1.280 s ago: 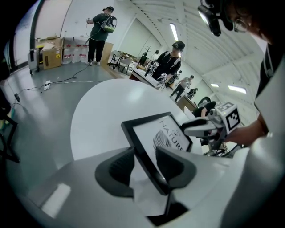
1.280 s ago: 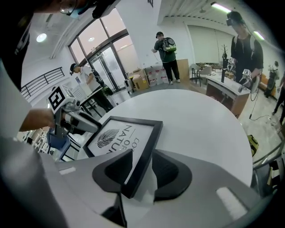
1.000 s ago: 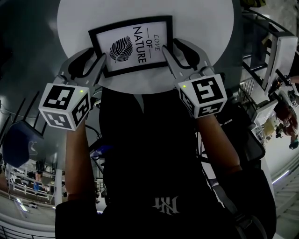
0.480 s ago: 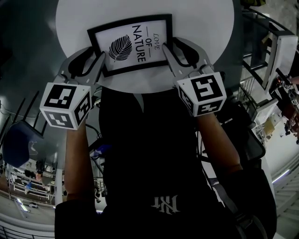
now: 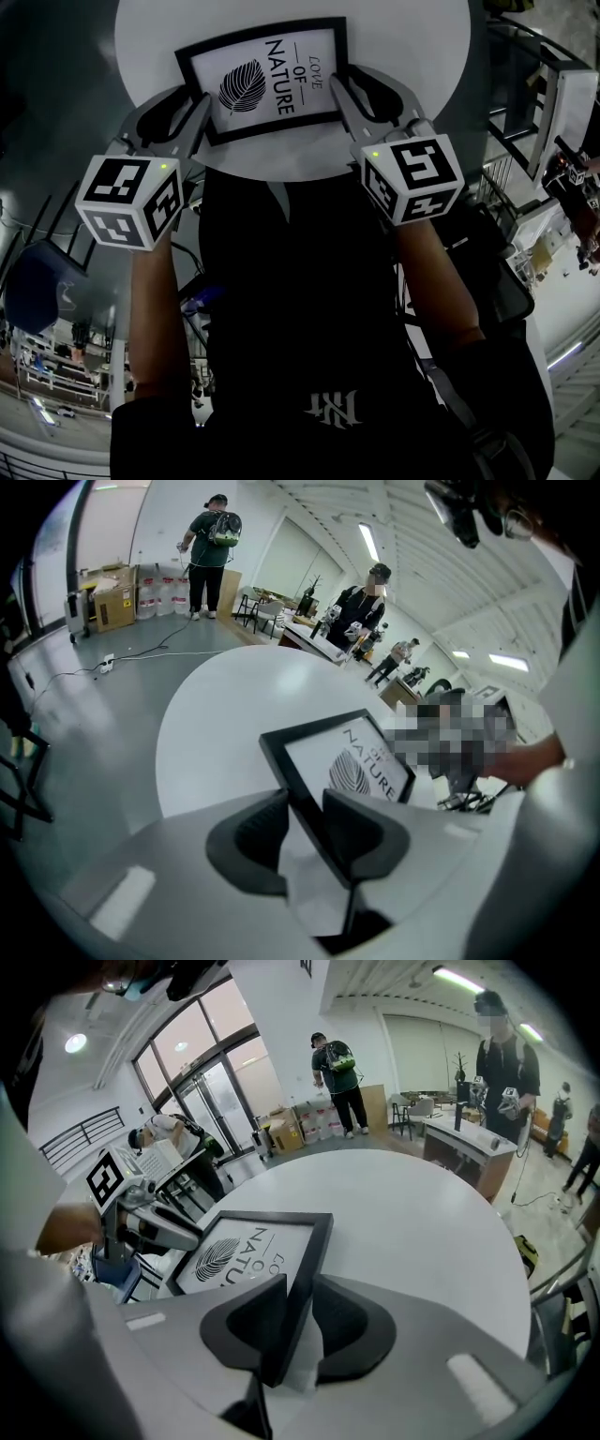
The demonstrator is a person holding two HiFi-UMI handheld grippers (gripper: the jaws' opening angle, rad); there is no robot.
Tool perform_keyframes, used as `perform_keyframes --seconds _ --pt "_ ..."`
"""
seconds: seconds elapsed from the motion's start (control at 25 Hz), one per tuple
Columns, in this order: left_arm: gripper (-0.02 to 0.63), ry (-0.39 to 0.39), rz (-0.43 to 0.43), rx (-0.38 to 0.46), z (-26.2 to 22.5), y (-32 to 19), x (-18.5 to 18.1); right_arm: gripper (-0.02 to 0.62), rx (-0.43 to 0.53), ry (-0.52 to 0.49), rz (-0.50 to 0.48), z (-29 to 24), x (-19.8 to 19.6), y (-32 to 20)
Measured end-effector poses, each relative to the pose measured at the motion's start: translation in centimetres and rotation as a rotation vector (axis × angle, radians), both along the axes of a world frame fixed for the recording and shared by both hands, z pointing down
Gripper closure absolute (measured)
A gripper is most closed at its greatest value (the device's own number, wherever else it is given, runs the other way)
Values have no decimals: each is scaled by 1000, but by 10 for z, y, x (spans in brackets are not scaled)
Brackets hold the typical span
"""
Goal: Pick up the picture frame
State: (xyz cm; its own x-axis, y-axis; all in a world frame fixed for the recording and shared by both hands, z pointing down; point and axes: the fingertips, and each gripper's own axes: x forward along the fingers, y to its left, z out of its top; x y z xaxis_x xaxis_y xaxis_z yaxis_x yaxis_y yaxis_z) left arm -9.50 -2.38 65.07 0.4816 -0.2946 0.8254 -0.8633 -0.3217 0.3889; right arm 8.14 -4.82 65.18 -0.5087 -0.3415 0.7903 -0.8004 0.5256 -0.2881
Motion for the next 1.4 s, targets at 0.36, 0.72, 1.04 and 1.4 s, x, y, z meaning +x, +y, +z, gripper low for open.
perform_keyframes --seconds 0.36,0.72,1.04,1.4 --pt "509 -9 -21 54 -19 -4 -3 517 51 -12 7 -20 0 -4" --pt "554 -25 -20 147 -60 -27 -5 552 168 0 23 -68 4 -37" --pt "552 -32 -23 179 -65 -33 -11 557 182 -2 31 -71 -1 -34" --pt "552 -42 -31 210 -75 -45 -20 568 186 -6 25 -75 -7 -36"
